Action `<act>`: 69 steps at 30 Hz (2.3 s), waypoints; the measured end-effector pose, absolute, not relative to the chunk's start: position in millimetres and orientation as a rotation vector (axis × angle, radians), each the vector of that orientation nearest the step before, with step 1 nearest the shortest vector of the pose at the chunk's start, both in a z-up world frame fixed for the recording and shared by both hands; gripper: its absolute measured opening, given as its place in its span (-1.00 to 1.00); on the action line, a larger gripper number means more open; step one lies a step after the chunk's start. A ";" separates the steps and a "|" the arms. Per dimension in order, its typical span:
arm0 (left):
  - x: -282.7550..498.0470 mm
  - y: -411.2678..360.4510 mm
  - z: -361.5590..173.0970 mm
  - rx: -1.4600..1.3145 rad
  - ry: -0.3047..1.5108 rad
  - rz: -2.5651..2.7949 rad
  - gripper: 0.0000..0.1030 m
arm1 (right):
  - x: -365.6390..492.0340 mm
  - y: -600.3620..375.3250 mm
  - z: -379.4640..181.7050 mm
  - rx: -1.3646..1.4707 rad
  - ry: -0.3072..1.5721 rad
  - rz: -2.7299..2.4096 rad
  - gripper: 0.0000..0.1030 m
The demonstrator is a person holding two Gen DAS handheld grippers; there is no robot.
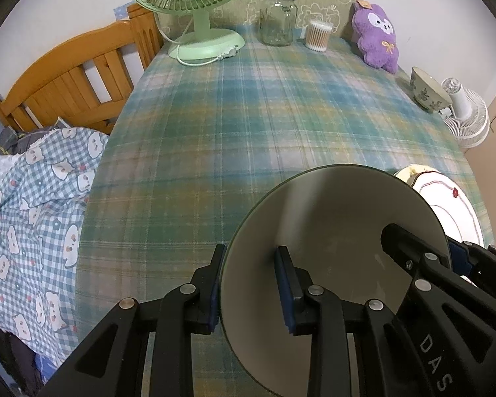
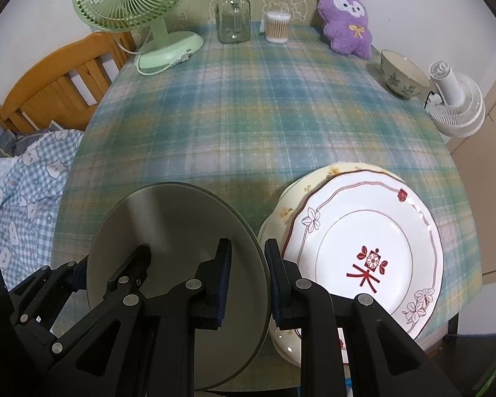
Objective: Organize plates and bowls
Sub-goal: 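Lower the second bowl onto the table beside the plate stack, then open both tools to release the second bowl, then move both tools to the white floral bowl beside the purple plush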
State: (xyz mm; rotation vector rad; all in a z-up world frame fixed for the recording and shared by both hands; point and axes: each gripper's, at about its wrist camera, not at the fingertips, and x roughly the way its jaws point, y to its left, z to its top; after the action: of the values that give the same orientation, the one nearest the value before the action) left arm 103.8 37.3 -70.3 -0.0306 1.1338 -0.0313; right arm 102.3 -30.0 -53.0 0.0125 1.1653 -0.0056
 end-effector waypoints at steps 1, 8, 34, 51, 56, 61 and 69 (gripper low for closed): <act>103.6 37.2 -70.7 -0.024 1.132 -0.029 -0.47 | 102.5 -30.4 -53.8 0.018 1.166 -0.006 -0.53; 105.2 37.9 -71.8 -0.014 1.122 -0.035 -0.48 | 105.6 -27.1 -55.4 0.006 1.166 -0.012 -0.53; 90.9 48.6 4.5 -0.013 0.973 -0.138 0.50 | 72.8 -34.2 31.1 0.074 0.951 -0.034 0.63; 95.5 -1.2 56.4 0.000 0.875 -0.163 0.59 | 85.4 -83.6 76.9 0.066 0.862 -0.002 0.75; 105.9 -30.0 69.2 -0.004 0.865 -0.147 0.59 | 101.5 -116.3 88.6 0.066 0.854 0.041 0.78; 121.2 -61.7 78.4 -0.030 0.861 -0.132 0.59 | 119.7 -145.7 99.4 0.032 0.853 0.056 0.78; 149.4 -111.4 87.3 -0.034 0.850 -0.089 0.59 | 151.0 -199.4 104.6 0.007 0.843 0.058 0.78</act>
State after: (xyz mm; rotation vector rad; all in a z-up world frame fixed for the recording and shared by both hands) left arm 149.4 -111.4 87.3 -0.0339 0.8500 -0.0892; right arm 151.0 -199.4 104.6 0.0069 0.8427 0.0580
